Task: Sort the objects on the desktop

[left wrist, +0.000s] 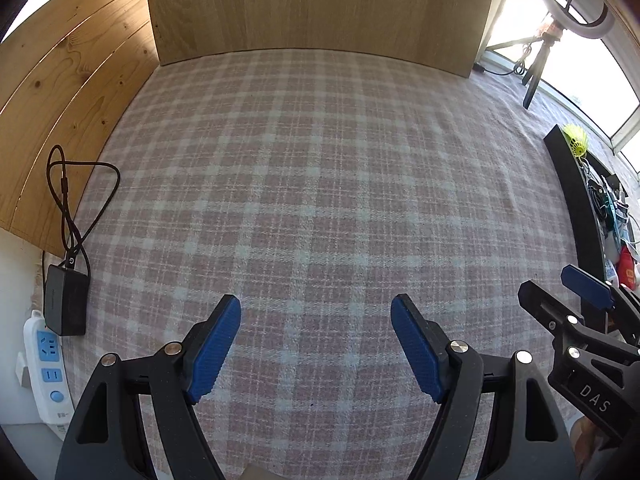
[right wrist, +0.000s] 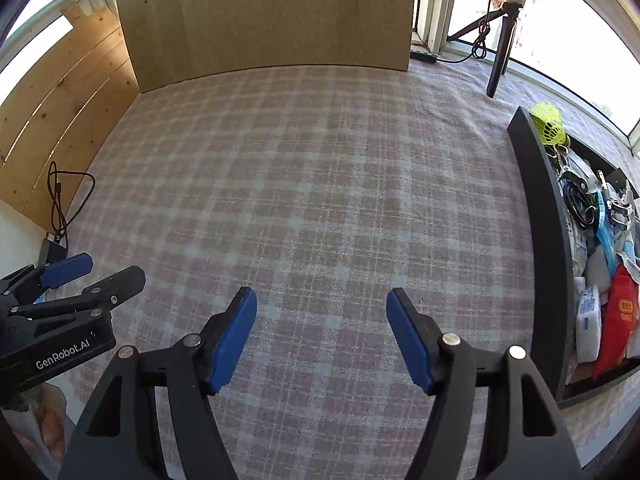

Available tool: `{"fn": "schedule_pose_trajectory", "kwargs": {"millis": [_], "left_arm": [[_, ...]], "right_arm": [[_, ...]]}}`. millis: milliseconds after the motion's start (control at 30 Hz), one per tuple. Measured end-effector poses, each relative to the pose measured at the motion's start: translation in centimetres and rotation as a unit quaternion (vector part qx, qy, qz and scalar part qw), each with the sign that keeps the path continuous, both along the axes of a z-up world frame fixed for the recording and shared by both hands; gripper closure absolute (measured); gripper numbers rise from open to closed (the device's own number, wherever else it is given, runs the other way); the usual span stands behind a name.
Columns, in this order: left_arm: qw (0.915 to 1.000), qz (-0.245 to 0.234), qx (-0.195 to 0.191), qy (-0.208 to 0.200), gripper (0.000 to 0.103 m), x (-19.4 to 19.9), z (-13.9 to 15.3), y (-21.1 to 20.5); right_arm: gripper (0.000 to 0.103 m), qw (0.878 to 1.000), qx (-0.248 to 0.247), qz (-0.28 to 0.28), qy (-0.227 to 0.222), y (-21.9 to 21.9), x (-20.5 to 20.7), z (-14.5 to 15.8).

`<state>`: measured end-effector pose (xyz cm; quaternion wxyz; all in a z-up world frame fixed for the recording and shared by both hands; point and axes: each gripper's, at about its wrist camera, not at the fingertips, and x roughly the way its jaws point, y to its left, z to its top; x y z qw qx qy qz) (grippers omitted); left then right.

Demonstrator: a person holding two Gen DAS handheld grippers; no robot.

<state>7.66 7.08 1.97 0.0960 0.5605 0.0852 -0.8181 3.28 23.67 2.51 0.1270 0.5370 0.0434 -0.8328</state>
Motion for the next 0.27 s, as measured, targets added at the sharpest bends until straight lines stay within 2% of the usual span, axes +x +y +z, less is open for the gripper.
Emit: {"fn": "schedule_pose_trajectory", "kwargs": {"millis": [267], "left_arm": [[1.0000, 0.005, -0.001, 0.005, 0.027, 1.2, -0.8, -2.1]], "right_arm": [[0.036, 1.000, 0.000, 0.001, -0.014, -0.8, -0.2, -1.6]]}}
